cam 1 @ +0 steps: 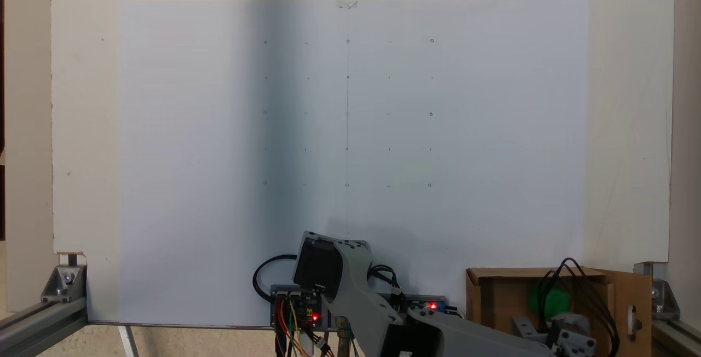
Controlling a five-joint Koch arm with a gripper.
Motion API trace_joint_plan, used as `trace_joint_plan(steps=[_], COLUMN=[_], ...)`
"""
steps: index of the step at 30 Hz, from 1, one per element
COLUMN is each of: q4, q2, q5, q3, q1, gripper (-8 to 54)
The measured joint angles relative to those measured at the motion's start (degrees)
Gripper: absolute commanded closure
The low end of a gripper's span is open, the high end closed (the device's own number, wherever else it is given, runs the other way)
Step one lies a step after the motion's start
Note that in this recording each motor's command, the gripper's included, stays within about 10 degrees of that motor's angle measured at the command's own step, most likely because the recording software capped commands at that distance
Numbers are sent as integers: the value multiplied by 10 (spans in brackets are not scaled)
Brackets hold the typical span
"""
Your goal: Grasp a green dice and put it in the bin.
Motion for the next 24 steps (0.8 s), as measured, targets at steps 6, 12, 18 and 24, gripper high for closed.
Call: trace_joint_plan(steps=[6, 12, 18, 24], q4=[-33, -50, -50, -49], q2=[-1, 25, 105, 167], q5=[0, 0, 0, 4], q3=[1, 2, 1, 1], q1=[0, -11, -85, -200], gripper=[7, 17, 18, 18])
